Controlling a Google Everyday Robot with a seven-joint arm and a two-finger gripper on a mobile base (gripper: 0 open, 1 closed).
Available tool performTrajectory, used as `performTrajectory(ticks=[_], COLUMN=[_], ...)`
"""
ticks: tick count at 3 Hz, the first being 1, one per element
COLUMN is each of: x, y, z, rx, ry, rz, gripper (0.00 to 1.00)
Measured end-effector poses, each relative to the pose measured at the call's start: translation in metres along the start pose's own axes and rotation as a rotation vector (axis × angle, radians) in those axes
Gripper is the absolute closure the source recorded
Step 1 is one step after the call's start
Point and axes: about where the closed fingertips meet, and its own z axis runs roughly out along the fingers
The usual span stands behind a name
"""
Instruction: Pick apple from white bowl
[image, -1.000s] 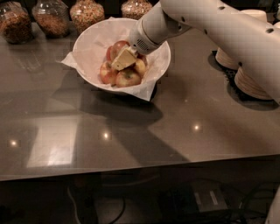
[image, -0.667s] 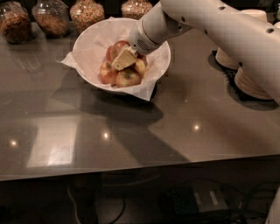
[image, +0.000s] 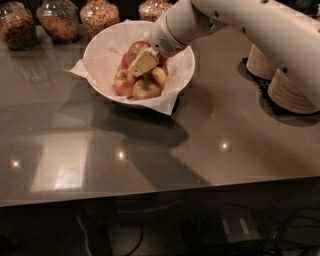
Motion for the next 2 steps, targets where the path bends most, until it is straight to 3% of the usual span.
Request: performTrajectory(ticks=[1,2], x=[-0.015,-0.024], y=[-0.004,-0.006], z=[-0.033,-0.068], rx=[0.024,0.026], ry=[-0.025,0.001], rz=[-0.043,-0.106], gripper=[1.00,1.00])
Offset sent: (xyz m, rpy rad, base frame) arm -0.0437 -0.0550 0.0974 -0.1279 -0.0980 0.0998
